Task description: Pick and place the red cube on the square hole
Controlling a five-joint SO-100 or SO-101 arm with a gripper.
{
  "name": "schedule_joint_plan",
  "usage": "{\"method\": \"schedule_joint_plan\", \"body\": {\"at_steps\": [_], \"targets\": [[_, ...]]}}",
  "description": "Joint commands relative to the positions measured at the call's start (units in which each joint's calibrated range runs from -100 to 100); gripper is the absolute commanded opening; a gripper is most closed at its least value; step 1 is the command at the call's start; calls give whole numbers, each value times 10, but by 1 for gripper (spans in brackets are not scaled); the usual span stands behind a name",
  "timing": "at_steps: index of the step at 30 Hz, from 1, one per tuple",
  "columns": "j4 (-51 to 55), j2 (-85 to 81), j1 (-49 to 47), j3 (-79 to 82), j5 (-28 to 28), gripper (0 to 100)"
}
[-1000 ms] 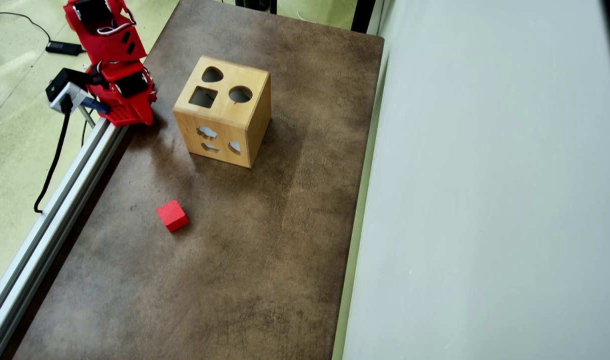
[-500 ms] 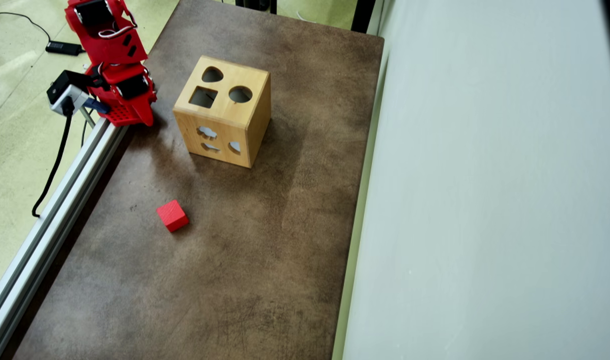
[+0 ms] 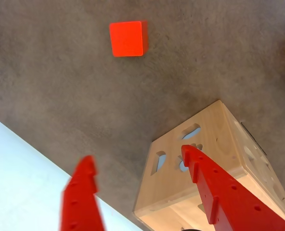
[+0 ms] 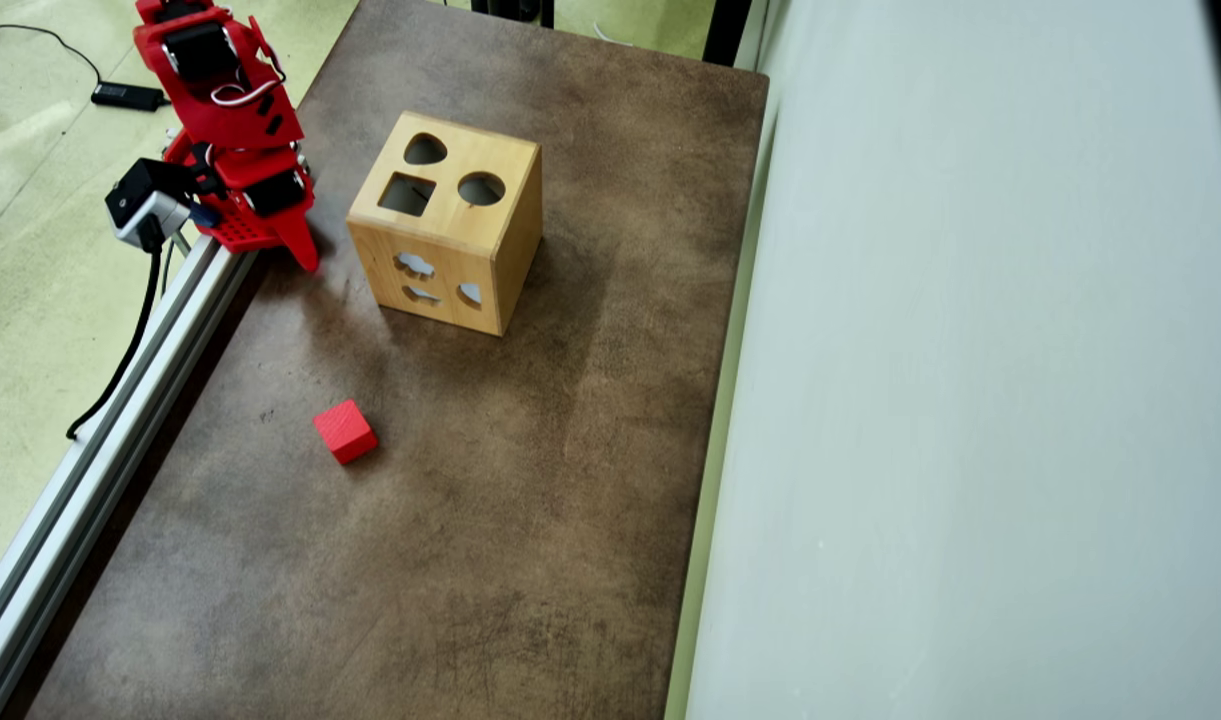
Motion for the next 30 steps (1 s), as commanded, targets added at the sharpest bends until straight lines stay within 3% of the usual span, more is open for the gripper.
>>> {"method": "schedule_joint_plan", "body": {"at_steps": [1, 21, 30], "targets": [[0, -2, 3, -3, 0, 41], [2, 51, 4, -3, 4, 55], [-2, 50, 3, 3, 4, 55]]}}
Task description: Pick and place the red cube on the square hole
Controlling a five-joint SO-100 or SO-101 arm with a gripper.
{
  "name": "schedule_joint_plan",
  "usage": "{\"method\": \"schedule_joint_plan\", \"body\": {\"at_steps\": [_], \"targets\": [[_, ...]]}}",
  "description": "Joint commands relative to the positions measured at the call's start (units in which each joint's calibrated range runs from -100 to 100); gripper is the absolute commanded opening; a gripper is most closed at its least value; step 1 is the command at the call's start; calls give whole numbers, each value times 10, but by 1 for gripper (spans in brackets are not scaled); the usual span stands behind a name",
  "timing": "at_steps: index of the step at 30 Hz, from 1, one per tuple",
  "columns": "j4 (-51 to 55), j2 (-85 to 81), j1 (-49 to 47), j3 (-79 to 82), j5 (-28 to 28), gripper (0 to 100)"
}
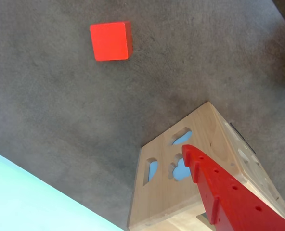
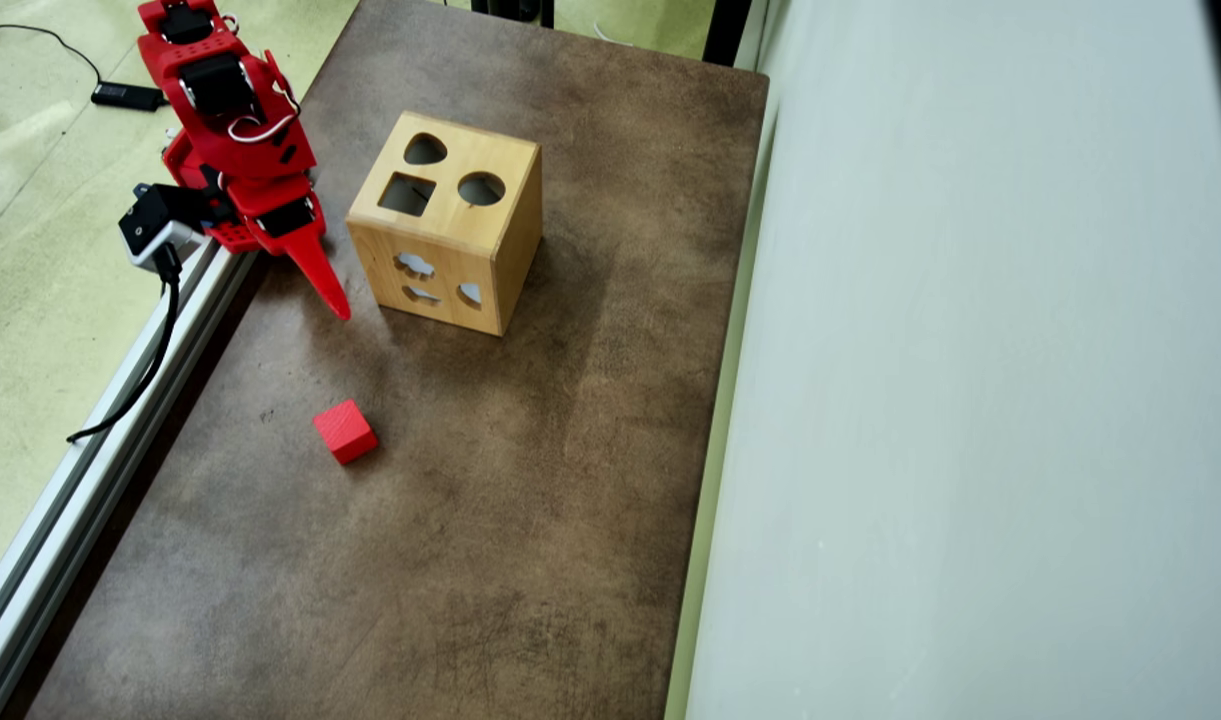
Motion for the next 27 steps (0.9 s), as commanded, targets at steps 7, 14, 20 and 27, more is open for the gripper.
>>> {"method": "schedule_joint_plan", "body": {"at_steps": [7, 14, 20, 27], "targets": [[-2, 35, -5, -4, 4, 55], [-2, 175, 3, -14, 5, 55], [-2, 214, 5, -14, 5, 55], [-2, 252, 14, -4, 12, 55]]}}
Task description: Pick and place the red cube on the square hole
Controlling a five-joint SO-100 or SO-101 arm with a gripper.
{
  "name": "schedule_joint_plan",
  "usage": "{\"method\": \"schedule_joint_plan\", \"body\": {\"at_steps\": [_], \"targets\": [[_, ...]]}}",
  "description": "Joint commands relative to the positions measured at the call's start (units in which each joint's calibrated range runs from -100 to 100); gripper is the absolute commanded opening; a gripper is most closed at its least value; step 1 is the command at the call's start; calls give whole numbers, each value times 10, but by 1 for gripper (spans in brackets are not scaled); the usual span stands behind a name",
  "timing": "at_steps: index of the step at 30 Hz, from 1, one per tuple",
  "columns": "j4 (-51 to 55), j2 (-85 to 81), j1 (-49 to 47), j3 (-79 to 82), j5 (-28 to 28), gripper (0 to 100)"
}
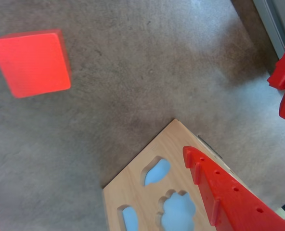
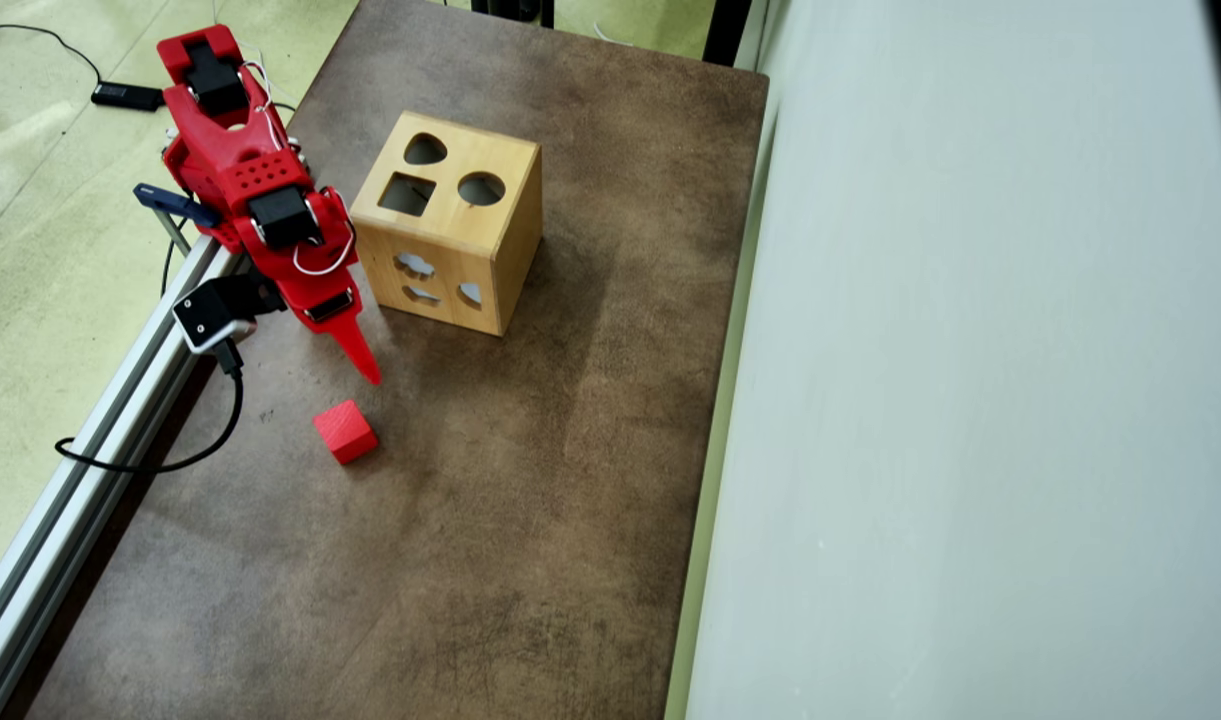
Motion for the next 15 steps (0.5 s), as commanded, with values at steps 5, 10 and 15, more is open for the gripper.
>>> {"method": "schedule_joint_plan", "body": {"at_steps": [5, 10, 15], "targets": [[4, 4, 56, -8, 74, 55], [3, 41, 81, -14, 90, 55], [-9, 56, 81, -15, 90, 55]]}}
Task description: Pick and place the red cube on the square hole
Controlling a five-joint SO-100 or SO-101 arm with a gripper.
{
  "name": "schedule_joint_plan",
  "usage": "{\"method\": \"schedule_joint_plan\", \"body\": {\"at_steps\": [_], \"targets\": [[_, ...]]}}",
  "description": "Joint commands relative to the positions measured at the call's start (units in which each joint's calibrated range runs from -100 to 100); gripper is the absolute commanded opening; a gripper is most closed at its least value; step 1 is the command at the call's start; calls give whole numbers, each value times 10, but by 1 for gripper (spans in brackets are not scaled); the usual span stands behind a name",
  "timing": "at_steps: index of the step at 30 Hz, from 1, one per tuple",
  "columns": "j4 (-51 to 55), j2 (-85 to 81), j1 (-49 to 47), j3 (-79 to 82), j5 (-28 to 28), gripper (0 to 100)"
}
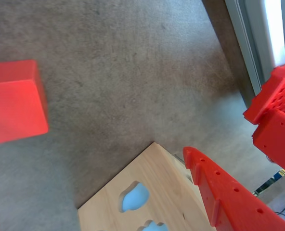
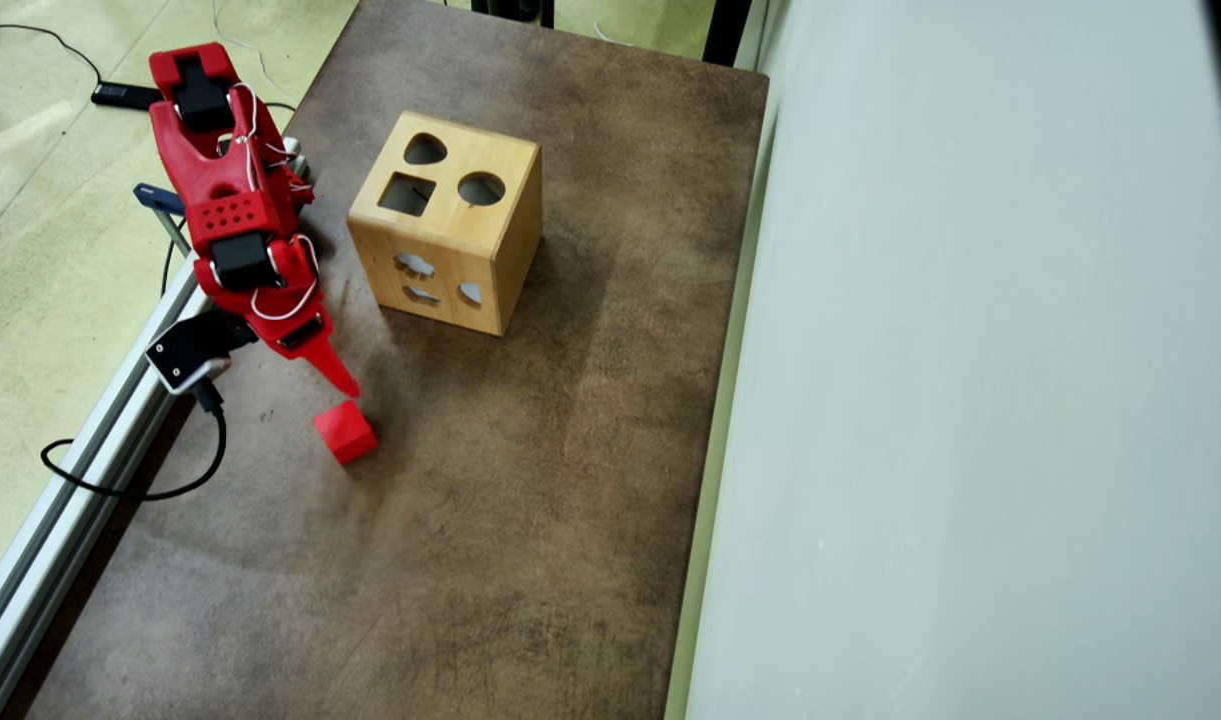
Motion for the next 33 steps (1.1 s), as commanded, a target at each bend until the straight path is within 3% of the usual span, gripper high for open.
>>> {"method": "schedule_joint_plan", "body": {"at_steps": [1, 22, 33], "targets": [[-19, -4, 1, -14, 3, 55], [-108, 70, -7, -16, 4, 55], [-154, 154, -7, -103, 5, 55]]}}
